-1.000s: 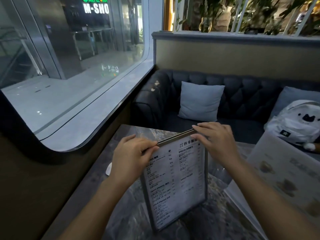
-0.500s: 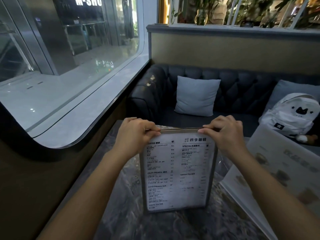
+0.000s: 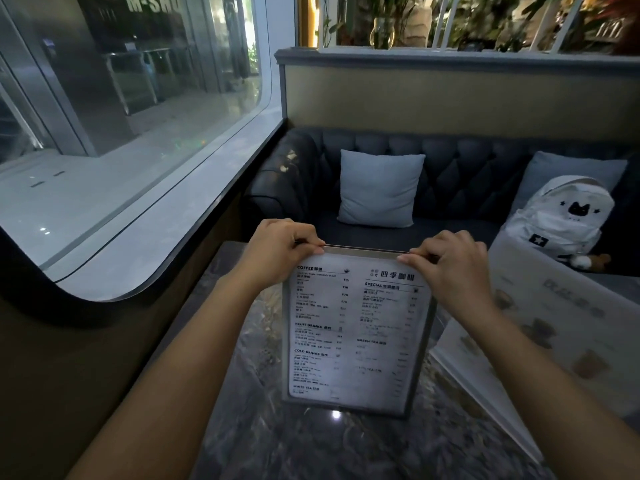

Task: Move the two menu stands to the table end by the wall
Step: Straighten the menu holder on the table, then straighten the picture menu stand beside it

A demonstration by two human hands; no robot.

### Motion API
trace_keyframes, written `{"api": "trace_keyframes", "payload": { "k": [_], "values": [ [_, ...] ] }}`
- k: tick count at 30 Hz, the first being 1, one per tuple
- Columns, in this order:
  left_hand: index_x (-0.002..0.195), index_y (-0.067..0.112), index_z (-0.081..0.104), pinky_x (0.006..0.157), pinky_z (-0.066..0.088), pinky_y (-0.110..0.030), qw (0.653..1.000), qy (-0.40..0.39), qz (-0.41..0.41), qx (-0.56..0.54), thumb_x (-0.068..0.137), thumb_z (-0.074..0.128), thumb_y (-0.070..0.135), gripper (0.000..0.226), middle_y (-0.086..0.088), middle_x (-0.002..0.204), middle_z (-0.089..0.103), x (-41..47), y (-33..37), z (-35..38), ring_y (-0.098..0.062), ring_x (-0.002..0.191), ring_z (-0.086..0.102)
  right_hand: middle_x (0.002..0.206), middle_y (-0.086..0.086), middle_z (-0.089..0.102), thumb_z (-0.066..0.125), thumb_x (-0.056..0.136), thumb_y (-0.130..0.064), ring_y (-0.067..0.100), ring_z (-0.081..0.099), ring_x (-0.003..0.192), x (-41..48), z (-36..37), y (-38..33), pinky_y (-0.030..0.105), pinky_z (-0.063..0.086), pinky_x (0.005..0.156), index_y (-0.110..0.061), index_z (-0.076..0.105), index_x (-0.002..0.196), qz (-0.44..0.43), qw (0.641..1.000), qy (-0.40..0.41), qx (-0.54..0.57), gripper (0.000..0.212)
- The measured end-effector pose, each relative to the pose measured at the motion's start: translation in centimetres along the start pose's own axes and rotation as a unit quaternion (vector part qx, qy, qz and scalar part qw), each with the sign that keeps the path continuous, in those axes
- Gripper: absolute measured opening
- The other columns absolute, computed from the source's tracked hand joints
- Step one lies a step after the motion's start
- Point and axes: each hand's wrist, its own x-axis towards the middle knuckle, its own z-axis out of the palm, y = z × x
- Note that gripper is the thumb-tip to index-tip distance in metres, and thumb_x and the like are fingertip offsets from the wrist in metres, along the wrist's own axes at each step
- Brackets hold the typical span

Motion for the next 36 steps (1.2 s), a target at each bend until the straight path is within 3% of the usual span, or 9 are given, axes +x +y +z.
{"api": "trace_keyframes", "payload": {
  "k": [8,13,18,23,28,33,36],
  "values": [
    [0.083,0.017,0.068,0.082,0.046,-0.040,0.999,-0.011,0.005,0.037,0.081,0.065,0.021,0.005,-0.001,0.086,0.071,-0.2,0.5,0.0,-0.020,0.084,0.059,0.083,0.001,0.065,0.063,0.077,-0.044,0.017,0.044,0.082,-0.5,-0.5,-0.4,0.031,0.019,0.071,-0.018,0.066,0.075,-0.018,0.998,0.004,-0.062,0.027],
    [0.107,0.018,0.063,0.093,0.042,-0.043,0.993,-0.001,0.069,0.097,0.082,0.063,0.033,0.029,-0.003,0.108,0.066,0.5,2.9,0.8,-0.022,0.100,0.058,0.102,0.003,0.063,0.060,0.079,-0.046,0.021,0.052,0.097,-1.8,-1.9,0.6,0.031,0.019,0.075,-0.019,0.063,0.099,-0.011,0.998,0.023,-0.063,0.034],
    [0.120,0.020,0.055,0.096,0.041,-0.041,0.986,-0.011,0.151,0.074,0.084,0.059,0.037,0.040,-0.003,0.116,0.063,2.4,7.7,3.8,-0.022,0.106,0.055,0.104,0.007,0.065,0.064,0.081,-0.036,0.025,0.056,0.101,-3.7,-4.7,2.9,0.033,0.023,0.078,-0.015,0.063,0.103,0.024,0.994,0.053,-0.090,0.031],
    [0.123,0.020,0.051,0.094,0.036,-0.035,0.974,-0.034,0.213,0.071,0.086,0.056,0.033,0.040,-0.003,0.122,0.061,4.3,12.9,8.2,-0.022,0.111,0.053,0.102,0.013,0.065,0.066,0.081,-0.028,0.033,0.057,0.097,-5.9,-8.2,6.0,0.040,0.030,0.079,-0.011,0.062,0.106,0.069,0.985,0.077,-0.137,0.030],
    [0.133,0.021,0.042,0.109,0.024,-0.037,0.968,-0.022,0.242,0.054,0.090,0.052,0.023,0.045,-0.005,0.143,0.044,5.3,16.7,11.9,-0.020,0.130,0.039,0.107,0.014,0.066,0.064,0.083,-0.025,0.033,0.058,0.098,-8.3,-10.9,9.1,0.040,0.031,0.080,-0.011,0.061,0.110,0.102,0.973,0.098,-0.180,0.031],
    [0.142,0.029,0.019,0.115,0.008,-0.046,0.961,-0.080,0.242,0.109,0.097,0.035,0.023,0.048,-0.007,0.154,0.023,5.9,17.6,14.6,-0.023,0.141,0.018,0.094,0.016,0.070,0.069,0.078,-0.011,0.035,0.063,0.085,-10.4,-12.0,11.1,0.041,0.040,0.070,-0.009,0.066,0.104,0.099,0.970,0.119,-0.186,0.027],
    [0.140,0.034,0.020,0.114,0.001,-0.047,0.961,-0.096,0.232,0.119,0.097,0.036,0.020,0.048,-0.008,0.152,0.029,6.0,17.5,15.4,-0.023,0.140,0.020,0.082,0.016,0.070,0.065,0.071,0.000,0.035,0.062,0.071,-11.1,-12.4,11.9,0.042,0.042,0.062,-0.010,0.069,0.098,0.081,0.967,0.150,-0.192,0.028]
  ]
}}
